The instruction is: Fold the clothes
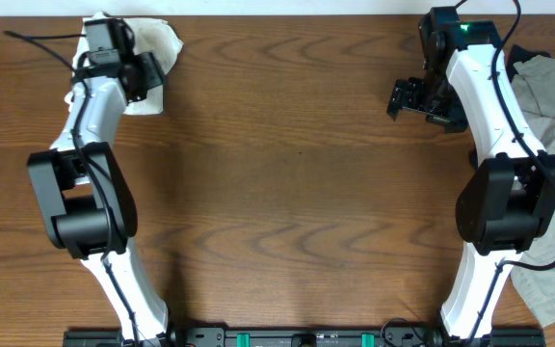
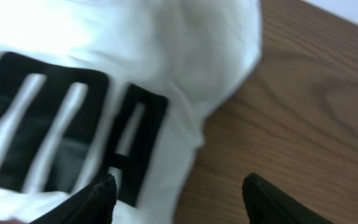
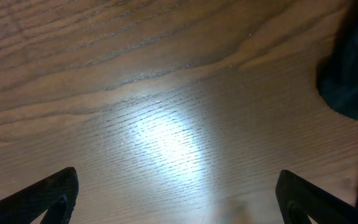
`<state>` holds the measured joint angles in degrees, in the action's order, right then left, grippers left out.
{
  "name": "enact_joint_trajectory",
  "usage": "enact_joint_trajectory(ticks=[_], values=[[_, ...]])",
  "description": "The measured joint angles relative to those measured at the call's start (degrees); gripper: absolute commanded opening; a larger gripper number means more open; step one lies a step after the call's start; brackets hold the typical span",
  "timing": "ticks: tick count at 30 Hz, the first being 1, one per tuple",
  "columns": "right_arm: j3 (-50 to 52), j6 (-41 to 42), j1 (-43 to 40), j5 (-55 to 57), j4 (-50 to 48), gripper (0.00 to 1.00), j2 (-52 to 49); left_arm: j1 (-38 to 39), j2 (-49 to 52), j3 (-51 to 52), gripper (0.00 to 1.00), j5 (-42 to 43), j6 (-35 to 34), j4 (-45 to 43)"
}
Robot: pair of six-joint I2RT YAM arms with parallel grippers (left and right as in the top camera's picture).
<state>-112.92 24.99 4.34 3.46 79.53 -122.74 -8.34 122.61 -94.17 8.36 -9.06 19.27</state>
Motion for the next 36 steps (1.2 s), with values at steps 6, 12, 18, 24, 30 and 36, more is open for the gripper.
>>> enact_joint_trajectory(ticks=[6,12,18,24,30,36], values=[[0.0,0.0,0.0,0.0,0.0,0.99,0.0,0.96,0.83,0.0,0.56,-2.05,0.37,2.58],[0.0,0.0,0.0,0.0,0.0,0.99,0.0,0.85,2.27,0.02,0.06,-2.86,0.76,2.93],[0.0,0.0,0.0,0.0,-0.02,0.99,0.0,0.85,3.54,0.02,0.06,-3.26,1.2,2.84],[0.0,0.0,0.0,0.0,0.0,0.99,0.0,0.85,4.42,0.02,0.06,-4.59,1.2,2.97],[0.0,0.0,0.0,0.0,0.0,0.99,0.0,0.85,5.55,0.02,0.06,-5.44,1.2,3.21],[0.0,0.0,0.0,0.0,0.0,0.99,0.0,0.85,5.55,0.02,0.06,-5.6,1.2,3.67]])
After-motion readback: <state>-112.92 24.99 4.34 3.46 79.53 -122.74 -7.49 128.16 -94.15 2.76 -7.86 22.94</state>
